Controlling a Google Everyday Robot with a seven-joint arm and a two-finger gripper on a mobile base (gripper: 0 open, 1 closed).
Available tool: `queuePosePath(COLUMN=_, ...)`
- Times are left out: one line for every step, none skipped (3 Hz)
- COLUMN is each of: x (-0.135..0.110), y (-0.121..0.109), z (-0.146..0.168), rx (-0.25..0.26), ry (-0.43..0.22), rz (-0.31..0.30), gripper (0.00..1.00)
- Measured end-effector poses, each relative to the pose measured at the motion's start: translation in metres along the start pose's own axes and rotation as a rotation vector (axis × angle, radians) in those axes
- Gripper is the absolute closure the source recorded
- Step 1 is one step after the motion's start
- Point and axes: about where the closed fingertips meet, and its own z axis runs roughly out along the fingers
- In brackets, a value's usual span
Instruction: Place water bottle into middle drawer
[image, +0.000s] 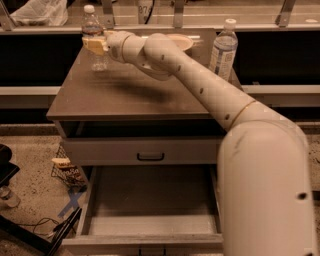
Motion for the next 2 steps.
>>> queuePosePath(x=-0.041, y=0.013, z=-0.055, rx=-0.033, ry=-0.037, rz=0.001, gripper=1.0)
queuePosePath(x=-0.081, y=0.027, z=-0.137, rx=-0.027, ry=-0.032, rz=-0.007, gripper=1.0)
